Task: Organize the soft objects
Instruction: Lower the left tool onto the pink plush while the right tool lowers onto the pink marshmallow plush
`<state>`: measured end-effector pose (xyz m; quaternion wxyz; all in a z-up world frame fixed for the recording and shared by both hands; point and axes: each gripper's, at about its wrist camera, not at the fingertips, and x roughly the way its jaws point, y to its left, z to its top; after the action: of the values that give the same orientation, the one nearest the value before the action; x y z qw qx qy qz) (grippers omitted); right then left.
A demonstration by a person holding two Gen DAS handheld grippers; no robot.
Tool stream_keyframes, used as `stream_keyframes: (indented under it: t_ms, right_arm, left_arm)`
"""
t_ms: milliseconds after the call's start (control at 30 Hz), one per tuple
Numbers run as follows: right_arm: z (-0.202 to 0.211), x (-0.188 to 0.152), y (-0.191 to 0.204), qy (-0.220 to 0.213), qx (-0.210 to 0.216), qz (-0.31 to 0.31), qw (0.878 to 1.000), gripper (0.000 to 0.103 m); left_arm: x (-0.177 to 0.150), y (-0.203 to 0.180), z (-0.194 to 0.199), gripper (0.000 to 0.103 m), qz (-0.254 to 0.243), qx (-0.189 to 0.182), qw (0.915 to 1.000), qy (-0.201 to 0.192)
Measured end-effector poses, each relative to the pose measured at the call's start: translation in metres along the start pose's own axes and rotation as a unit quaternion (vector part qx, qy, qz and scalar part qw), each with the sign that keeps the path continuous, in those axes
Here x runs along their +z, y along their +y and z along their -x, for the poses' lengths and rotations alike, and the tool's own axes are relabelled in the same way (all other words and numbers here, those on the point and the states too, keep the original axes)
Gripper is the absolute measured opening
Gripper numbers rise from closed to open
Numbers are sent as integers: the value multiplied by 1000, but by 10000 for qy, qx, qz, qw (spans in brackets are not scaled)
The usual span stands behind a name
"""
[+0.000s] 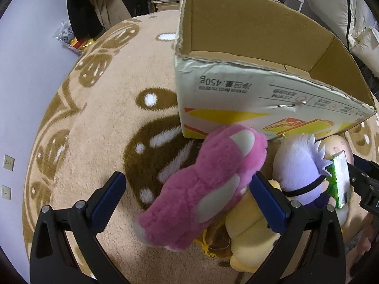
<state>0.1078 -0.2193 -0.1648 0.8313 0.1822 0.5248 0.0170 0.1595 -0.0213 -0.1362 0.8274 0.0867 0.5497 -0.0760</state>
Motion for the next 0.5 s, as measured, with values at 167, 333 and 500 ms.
stream_keyframes:
  t_ms: [167, 333, 500]
  right_arm:
    - [-3, -2, 0, 43, -27, 24, 10000, 77]
    - [-6, 1, 1, 82, -63, 27, 9999, 77]
    - [-9, -2, 4, 73, -19, 57, 10000, 69]
  left_arm:
    - [0, -1, -7, 103, -75, 88, 9999, -39]
    - [1, 0, -13, 103, 6, 90, 9999, 57]
    - [1, 2, -14, 95, 88, -25, 9999, 48]
